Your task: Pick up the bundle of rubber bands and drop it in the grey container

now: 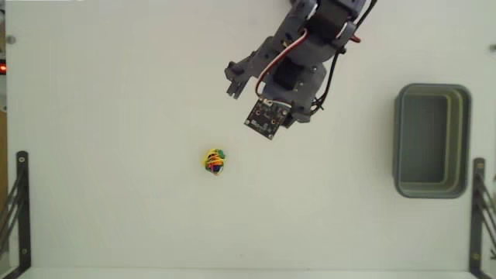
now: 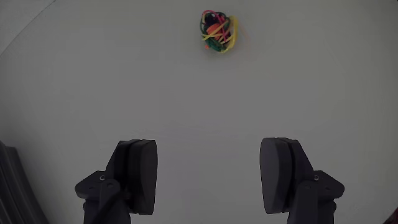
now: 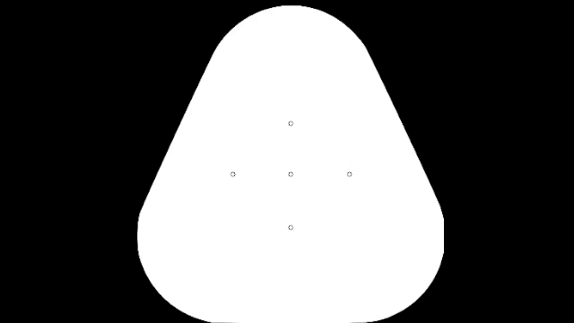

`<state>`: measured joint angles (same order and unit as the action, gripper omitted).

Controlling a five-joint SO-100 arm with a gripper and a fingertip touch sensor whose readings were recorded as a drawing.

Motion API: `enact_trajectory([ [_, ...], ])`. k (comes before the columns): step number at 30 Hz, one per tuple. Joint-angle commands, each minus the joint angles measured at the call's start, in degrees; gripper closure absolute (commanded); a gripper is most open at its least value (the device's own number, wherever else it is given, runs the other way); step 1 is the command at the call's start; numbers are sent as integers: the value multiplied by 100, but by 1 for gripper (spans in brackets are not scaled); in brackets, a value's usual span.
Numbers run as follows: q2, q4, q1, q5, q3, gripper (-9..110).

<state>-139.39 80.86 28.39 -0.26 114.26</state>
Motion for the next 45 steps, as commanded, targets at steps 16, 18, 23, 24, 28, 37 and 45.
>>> enact_trajectory([
  [16,1380,-1142,160,26,-371,-9],
  [18,1591,-1267,160,26,-455,-9],
  [23,2046,-1514,160,26,-665,-9],
  [24,2151,-1566,160,26,-718,-9],
  [28,2500,-1725,160,26,-907,-9],
  [37,3320,-2018,160,26,-1435,-9],
  [45,3959,-2165,160,26,-1927,-9],
])
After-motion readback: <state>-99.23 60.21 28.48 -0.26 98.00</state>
